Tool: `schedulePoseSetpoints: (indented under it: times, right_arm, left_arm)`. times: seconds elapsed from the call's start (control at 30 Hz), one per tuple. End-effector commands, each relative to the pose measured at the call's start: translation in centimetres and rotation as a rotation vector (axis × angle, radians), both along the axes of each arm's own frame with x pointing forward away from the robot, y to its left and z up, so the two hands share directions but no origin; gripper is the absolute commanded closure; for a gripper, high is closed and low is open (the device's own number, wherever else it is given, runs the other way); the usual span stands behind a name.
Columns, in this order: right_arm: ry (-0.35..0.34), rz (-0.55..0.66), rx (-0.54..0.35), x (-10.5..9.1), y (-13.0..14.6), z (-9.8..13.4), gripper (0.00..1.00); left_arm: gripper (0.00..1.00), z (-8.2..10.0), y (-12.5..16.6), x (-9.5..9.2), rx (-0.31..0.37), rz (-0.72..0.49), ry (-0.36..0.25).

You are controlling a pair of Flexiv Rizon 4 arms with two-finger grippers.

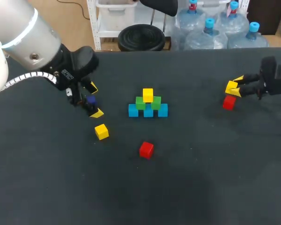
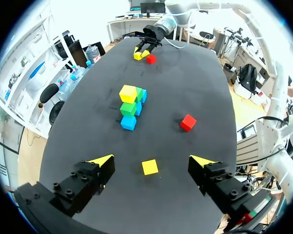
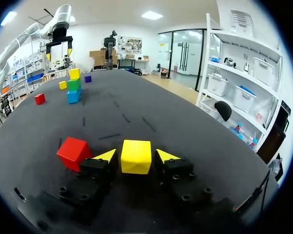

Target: Place the blue cubes, place green cubes on the blue cubes, place the yellow cubes on the green cubes, then place the red cubes on the yellow cubes, and place purple cube on the red cubes.

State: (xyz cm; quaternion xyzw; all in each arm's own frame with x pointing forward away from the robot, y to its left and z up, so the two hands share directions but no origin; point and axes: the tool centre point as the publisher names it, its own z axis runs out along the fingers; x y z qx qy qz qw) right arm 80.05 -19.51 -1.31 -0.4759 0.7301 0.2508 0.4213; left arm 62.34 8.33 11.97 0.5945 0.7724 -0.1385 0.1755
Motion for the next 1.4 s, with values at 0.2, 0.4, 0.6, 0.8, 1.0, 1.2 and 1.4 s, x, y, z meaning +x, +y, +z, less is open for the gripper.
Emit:
schedulePoseSetpoints:
  times: [0.2, 0.4, 0.6, 0.8, 1.0, 1.2, 1.4]
  right_arm:
    - [-0.005, 0.006, 0.001, 0.1, 0.6, 0.5, 1.00]
    - [0.000, 0.037, -0.010, -0.6, 1.3, 2.4, 1.00]
    - [0.009, 0.113, -0.039, -1.7, 2.9, 6.0, 1.00]
    - [0.031, 0.213, -0.076, -3.5, 5.4, 10.3, 1.00]
    - [0.028, 0.278, -0.083, -5.5, 8.8, 12.8, 1.00]
    - [0.027, 0.305, -0.071, -7.1, 12.7, 12.9, 1.00]
    - [0.042, 0.333, -0.051, -7.8, 16.2, 11.9, 1.00]
  left_arm:
    - [0.00, 0.0, 0.0, 0.0, 0.001, 0.000, 0.000]
    - [0.00, 0.0, 0.0, 0.0, 0.001, 0.000, 0.000]
    - [0.00, 0.0, 0.0, 0.0, 0.001, 0.000, 0.000]
    - [0.00, 0.0, 0.0, 0.0, 0.001, 0.000, 0.000]
    - [0.00, 0.0, 0.0, 0.0, 0.001, 0.000, 0.000]
    - [0.00, 0.0, 0.0, 0.0, 0.001, 0.000, 0.000]
    - [0.00, 0.0, 0.0, 0.0, 0.001, 0.000, 0.000]
